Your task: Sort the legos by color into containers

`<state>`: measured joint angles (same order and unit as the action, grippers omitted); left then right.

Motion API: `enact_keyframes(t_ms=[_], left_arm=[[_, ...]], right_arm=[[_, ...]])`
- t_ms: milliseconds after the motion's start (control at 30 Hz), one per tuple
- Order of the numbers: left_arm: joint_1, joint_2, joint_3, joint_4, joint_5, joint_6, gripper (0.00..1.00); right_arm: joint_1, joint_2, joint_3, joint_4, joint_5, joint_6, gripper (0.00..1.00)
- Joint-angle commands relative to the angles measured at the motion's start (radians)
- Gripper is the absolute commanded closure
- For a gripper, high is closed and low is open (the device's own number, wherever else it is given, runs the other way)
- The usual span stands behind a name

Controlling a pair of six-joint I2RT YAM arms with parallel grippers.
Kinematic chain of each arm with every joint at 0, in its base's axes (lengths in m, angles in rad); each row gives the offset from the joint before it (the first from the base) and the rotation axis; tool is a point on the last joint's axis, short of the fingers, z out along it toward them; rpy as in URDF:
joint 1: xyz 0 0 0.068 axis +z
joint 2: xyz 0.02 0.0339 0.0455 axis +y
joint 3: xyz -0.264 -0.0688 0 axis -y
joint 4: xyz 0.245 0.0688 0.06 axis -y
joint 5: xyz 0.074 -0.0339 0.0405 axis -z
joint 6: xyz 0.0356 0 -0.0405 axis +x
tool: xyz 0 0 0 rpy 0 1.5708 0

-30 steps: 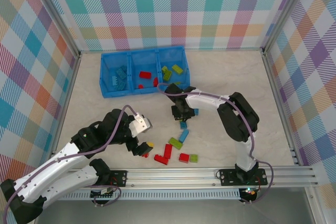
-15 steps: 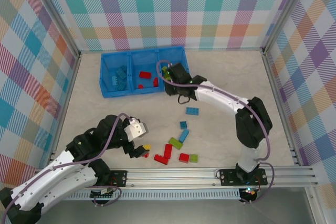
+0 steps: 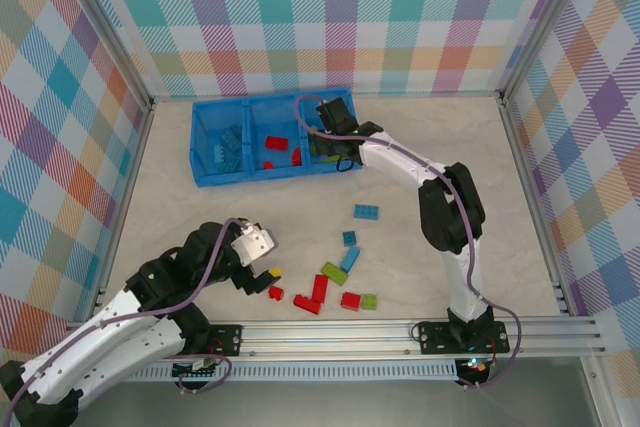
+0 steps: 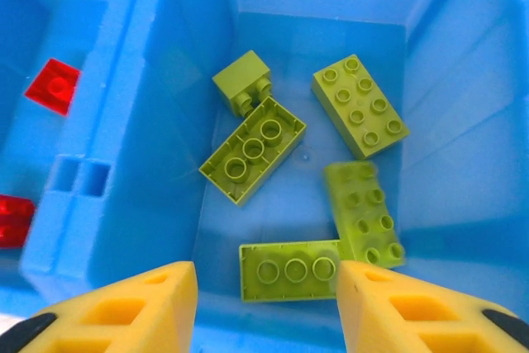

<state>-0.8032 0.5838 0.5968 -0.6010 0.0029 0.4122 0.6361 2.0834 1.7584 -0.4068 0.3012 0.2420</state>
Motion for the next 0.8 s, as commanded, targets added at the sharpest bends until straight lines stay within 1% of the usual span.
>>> enact_keyframes(t_ms=[0, 100, 200, 267, 300, 333, 400, 467, 533, 567, 633, 667, 767], left_arm=[[0.012, 0.035, 0.007, 0.029, -0.054, -0.041, 0.0], [0.02, 0.076, 0.054, 0.029, -0.11, -0.149, 0.0], [0.021, 0.135, 0.124, 0.05, -0.212, -0.372, 0.0], [0.02, 0.183, 0.147, 0.066, -0.285, -0.533, 0.0], [0.021, 0.215, 0.161, 0.067, -0.312, -0.621, 0.0], [0.02, 0.249, 0.173, 0.069, -0.317, -0.702, 0.0], [0.018, 0.326, 0.2, 0.082, -0.268, -0.806, 0.01], [0.006, 0.421, 0.236, 0.096, -0.216, -0.888, 0.02], [-0.022, 0.544, 0.291, 0.106, -0.189, -0.964, 0.03], [-0.042, 0.605, 0.326, 0.106, -0.194, -0.996, 0.04], [-0.088, 0.757, 0.424, 0.073, -0.24, -1.1, 0.08], [-0.101, 0.828, 0.481, 0.057, -0.247, -1.126, 0.08], [-0.146, 1.041, 0.64, 0.023, -0.259, -1.133, 0.08]], right_arm=[[0.007, -0.15, -0.038, -0.021, -0.03, -0.023, 0.5], [0.007, -0.307, -0.168, -0.041, -0.126, -0.032, 0.39], [0.007, -0.49, -0.329, -0.087, -0.234, -0.039, 0.26], [0.005, -0.604, -0.428, -0.157, -0.282, -0.015, 0.14], [0.004, -0.661, -0.476, -0.206, -0.302, 0.011, 0.11], [0.004, -0.716, -0.521, -0.261, -0.32, 0.034, 0.1], [0.002, -0.813, -0.6, -0.36, -0.349, 0.084, 0.07], [0.0, -0.907, -0.669, -0.452, -0.37, 0.132, 0.04], [-0.007, -1.0, -0.733, -0.53, -0.378, 0.179, 0.03], [-0.011, -1.037, -0.758, -0.556, -0.379, 0.199, 0.02], [-0.02, -1.1, -0.802, -0.607, -0.378, 0.234, 0.0], [-0.024, -1.116, -0.813, -0.628, -0.373, 0.246, 0.0], [-0.027, -1.142, -0.83, -0.681, -0.352, 0.284, 0.0]])
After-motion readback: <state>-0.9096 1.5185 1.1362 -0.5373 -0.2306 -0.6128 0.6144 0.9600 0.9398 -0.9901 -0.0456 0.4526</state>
